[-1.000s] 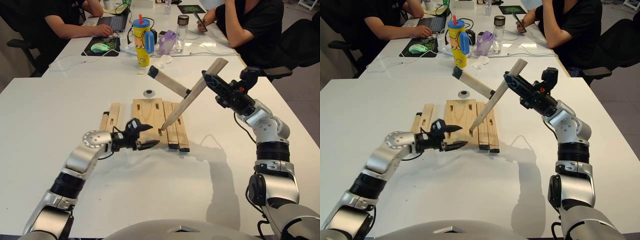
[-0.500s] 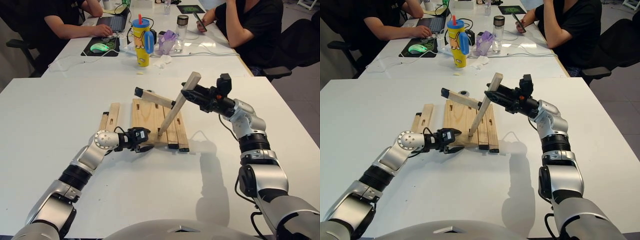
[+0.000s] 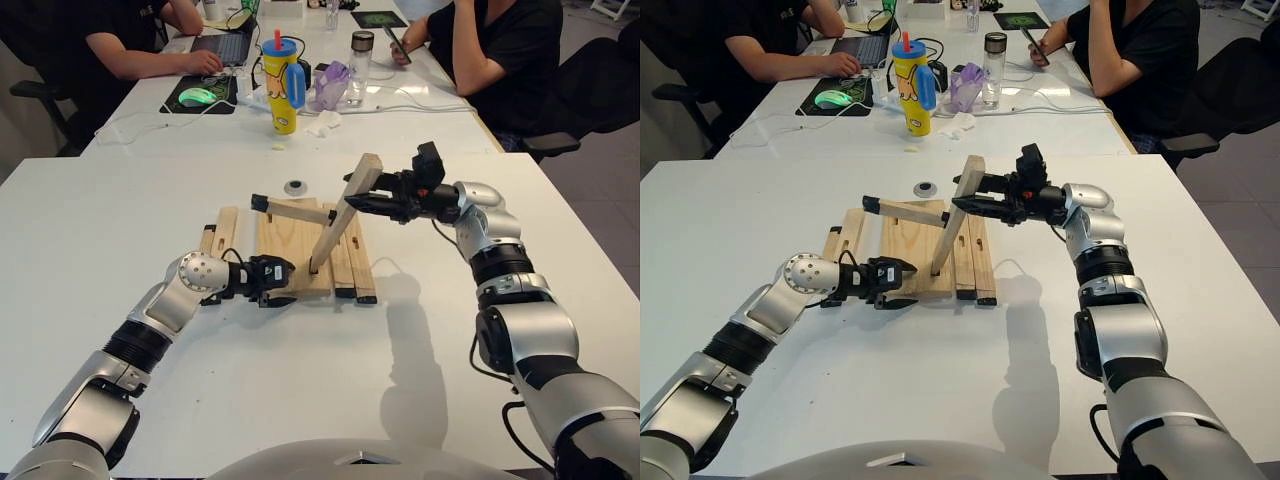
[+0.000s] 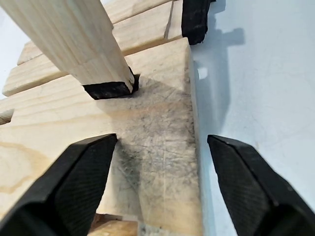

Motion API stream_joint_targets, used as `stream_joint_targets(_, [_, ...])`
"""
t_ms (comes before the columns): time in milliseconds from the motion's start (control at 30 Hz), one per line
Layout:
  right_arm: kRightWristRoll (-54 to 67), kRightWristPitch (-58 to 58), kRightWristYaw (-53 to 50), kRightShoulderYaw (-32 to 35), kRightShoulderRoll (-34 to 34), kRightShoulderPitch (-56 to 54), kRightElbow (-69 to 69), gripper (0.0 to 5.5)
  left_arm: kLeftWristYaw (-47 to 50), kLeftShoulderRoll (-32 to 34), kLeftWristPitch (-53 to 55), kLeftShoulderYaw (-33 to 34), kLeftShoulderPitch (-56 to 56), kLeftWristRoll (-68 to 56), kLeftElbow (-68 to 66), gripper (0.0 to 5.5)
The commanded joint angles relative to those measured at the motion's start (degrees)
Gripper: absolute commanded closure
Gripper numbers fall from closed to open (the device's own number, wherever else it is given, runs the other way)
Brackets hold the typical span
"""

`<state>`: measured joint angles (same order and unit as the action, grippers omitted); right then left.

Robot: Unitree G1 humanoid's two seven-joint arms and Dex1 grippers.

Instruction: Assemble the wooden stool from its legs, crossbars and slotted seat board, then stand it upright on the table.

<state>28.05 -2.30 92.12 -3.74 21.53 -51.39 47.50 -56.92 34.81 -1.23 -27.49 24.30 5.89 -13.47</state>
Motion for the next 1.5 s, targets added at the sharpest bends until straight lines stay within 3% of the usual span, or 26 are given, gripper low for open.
stream_joint_targets(33, [-1.0, -1.2, 0.4, -9.1, 1.2, -0.4, -0.2, 3.44, -3.1, 0.7, 0.2, -5.1, -4.7, 4.9, -6.4, 2.09])
stream_joint_targets(233, [3.2, -2.5, 0.4, -14.3, 4.4, -1.5, -0.9, 3.44, -2.4, -0.2, -2.1, -5.1, -3.2, 5.5, -9.4, 2.09])
stream_joint_targets(767, [2.1, 2.7, 0.4, -16.3, 5.8, -2.6, 3.6, 3.44, -1.3, -1.4, -3.7, -5.3, -3.6, 6.1, -11.2, 2.09])
stream_joint_targets(1100, [2.2, 5.5, 0.4, -25.2, 6.0, -6.1, 2.6, 3.45, -1.2, -2.1, -4.2, -7.7, -5.7, 7.4, -9.7, 2.09])
stream_joint_targets(1267, [0.7, 6.2, 0.4, -24.6, 5.8, -6.2, 6.9, 3.45, -0.7, -2.5, -3.9, -7.9, -6.4, 7.3, -9.3, 2.09])
stream_joint_targets(1433, [1.6, 4.0, 0.3, -19.6, 3.6, -3.7, 7.7, 3.45, 1.6, -4.0, -2.0, -7.1, -7.3, 6.4, -9.0, 2.09])
stream_joint_targets(1500, [1.9, 3.5, -0.9, -15.5, 2.2, -3.9, 8.5, 2.93, 3.4, -4.6, -1.2, -6.8, -7.3, 6.9, -9.6, 2.09])
